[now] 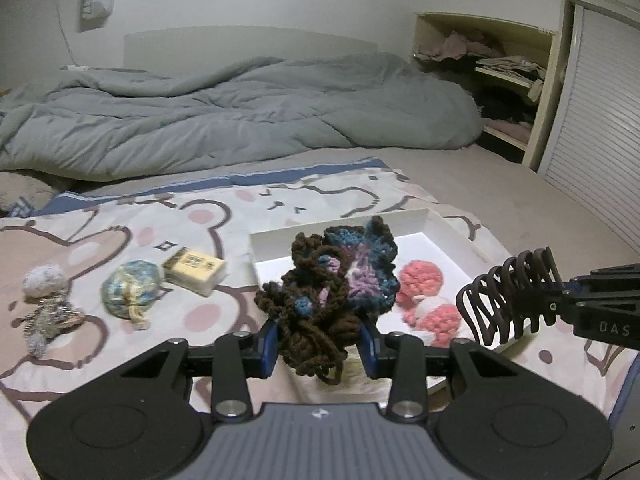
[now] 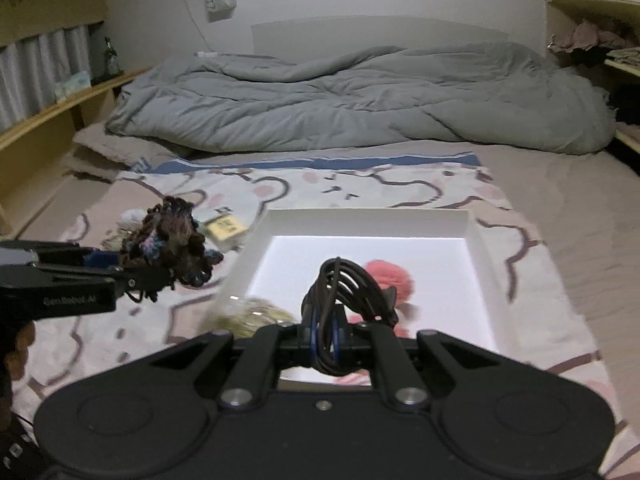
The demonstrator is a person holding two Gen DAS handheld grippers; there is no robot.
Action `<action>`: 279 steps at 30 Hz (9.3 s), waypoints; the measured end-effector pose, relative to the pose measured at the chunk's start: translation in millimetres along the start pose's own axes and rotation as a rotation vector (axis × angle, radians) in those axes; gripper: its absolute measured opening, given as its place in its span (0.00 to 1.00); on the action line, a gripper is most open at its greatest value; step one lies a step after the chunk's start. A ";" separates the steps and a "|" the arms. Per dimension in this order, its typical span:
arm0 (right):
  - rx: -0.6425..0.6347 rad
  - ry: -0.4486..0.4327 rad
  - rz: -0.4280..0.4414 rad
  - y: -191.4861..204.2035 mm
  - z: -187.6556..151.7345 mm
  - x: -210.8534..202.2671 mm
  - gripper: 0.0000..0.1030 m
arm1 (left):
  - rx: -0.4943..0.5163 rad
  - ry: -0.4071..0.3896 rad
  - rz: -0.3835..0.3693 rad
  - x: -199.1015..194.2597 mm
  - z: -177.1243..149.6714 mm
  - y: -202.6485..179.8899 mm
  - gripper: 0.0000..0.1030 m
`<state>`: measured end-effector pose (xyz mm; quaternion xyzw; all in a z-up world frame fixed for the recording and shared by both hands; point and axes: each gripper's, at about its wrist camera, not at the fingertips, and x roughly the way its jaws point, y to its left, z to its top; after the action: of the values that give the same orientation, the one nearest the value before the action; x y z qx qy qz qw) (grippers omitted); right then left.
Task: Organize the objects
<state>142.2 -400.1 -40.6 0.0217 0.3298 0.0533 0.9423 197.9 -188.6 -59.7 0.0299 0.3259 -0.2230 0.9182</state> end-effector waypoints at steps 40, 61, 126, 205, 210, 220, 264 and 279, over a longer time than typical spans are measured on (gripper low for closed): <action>-0.996 0.127 -0.148 -42.7 -27.5 112.1 0.08 | -0.127 0.145 -0.086 161.1 15.8 -42.8 0.40; -0.537 0.176 0.079 -60.4 1.8 40.2 0.45 | -0.058 0.196 -0.078 137.7 3.7 -41.9 0.39; 0.120 -0.002 -0.211 -20.3 -45.7 -33.8 1.00 | -0.005 0.094 0.023 -13.9 -26.4 -17.8 1.00; 0.082 -0.103 0.080 179.0 36.5 146.2 1.00 | -0.123 -0.162 0.381 -17.8 -39.4 244.1 0.99; 0.099 -0.096 0.082 187.2 41.8 176.2 1.00 | -0.208 -0.145 0.381 8.9 -35.4 262.6 0.99; 0.120 -0.065 0.098 200.3 46.7 236.2 1.00 | -0.207 -0.119 0.402 58.6 -37.9 289.5 0.99; -0.149 0.005 0.173 244.6 25.5 290.0 0.81 | -0.199 -0.015 0.218 67.1 -62.4 298.6 0.46; -0.131 0.063 0.174 221.2 -27.9 204.0 0.81 | -0.343 0.157 0.108 16.2 -85.8 260.3 0.46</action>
<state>264.2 -156.8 -171.9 -0.0132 0.3517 0.1572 0.9227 270.5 56.2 -160.6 -0.0925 0.4275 -0.1115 0.8923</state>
